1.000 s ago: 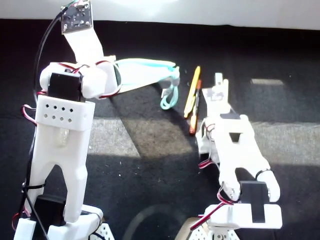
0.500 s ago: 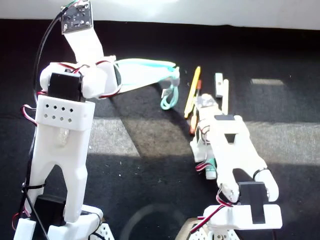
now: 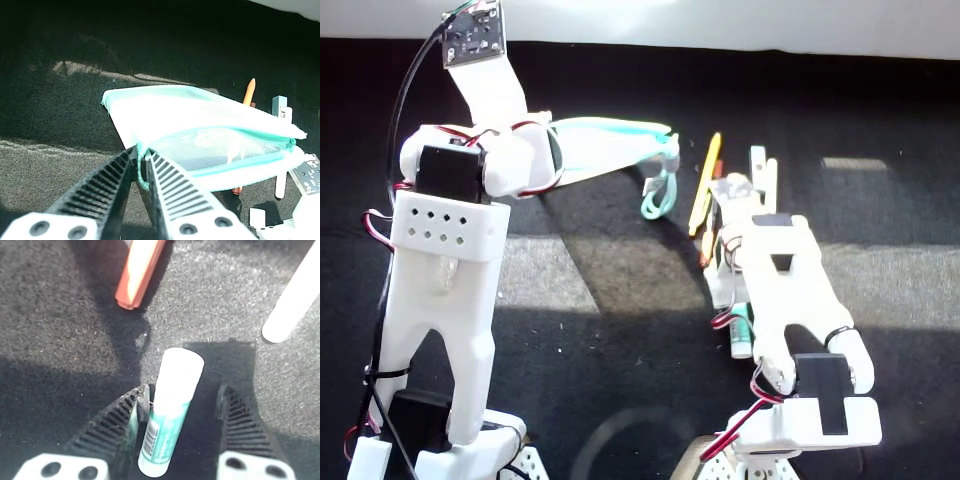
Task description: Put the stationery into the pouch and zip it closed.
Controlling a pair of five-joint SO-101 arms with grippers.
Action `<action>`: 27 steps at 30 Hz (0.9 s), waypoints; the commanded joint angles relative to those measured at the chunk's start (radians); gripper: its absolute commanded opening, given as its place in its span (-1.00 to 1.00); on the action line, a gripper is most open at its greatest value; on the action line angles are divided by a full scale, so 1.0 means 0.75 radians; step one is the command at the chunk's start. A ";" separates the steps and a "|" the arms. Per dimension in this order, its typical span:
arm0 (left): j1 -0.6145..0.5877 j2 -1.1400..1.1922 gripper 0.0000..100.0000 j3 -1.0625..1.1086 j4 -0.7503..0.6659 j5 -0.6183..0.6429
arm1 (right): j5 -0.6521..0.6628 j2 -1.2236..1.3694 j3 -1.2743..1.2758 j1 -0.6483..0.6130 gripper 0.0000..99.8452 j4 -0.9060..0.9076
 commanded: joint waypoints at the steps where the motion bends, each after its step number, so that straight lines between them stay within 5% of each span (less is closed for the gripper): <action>1: -0.032 0.071 -0.98 0.007 -0.020 0.014 | 0.010 -0.005 -0.058 -0.001 -0.54 -0.001; 16: -0.030 0.071 -0.98 0.007 -0.045 0.014 | -0.145 -0.003 -0.042 -0.048 -0.56 -0.103; 21: -0.030 0.071 -0.98 0.007 -0.045 0.014 | -0.295 -0.001 -0.042 -0.050 -0.77 -0.105; 27: -0.030 0.071 -0.98 0.007 -0.045 0.014 | -0.297 0.017 -0.046 -0.048 -0.70 -0.105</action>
